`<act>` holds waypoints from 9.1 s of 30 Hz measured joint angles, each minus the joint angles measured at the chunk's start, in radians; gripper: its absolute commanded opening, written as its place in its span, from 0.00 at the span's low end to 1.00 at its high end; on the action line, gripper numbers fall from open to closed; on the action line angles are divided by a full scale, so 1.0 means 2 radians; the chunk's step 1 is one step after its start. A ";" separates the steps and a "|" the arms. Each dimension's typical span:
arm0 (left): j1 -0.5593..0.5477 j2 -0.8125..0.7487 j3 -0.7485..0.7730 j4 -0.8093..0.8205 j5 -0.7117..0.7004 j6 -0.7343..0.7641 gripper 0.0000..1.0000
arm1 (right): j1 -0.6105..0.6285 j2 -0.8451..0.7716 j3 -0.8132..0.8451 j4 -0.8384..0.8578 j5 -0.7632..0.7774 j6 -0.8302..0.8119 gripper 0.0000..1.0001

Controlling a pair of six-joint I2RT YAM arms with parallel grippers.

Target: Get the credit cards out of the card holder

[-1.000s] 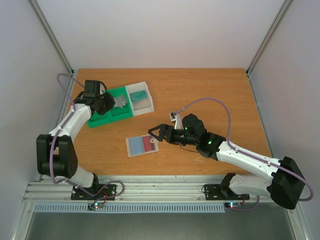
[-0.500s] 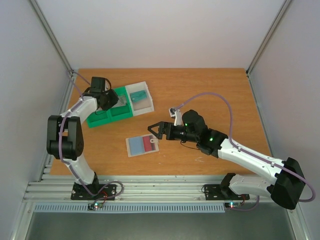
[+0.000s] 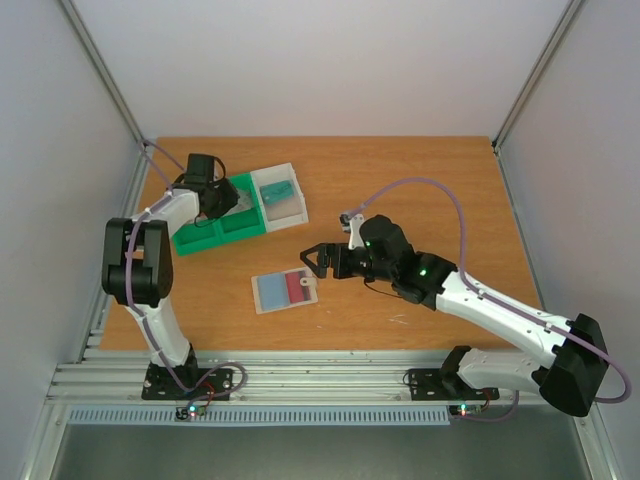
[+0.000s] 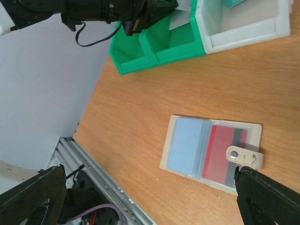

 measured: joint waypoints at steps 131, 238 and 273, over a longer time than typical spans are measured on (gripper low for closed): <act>-0.124 -0.162 -0.395 0.195 0.273 -0.094 0.04 | 0.015 0.316 0.034 0.030 -0.029 0.056 0.28; -0.124 -0.267 -0.350 -0.056 0.065 -0.011 0.23 | 0.005 0.316 0.002 0.111 -0.040 0.089 0.36; -0.124 -0.262 -0.356 -0.034 0.086 -0.011 0.23 | 0.015 0.326 0.015 0.128 -0.049 0.086 0.38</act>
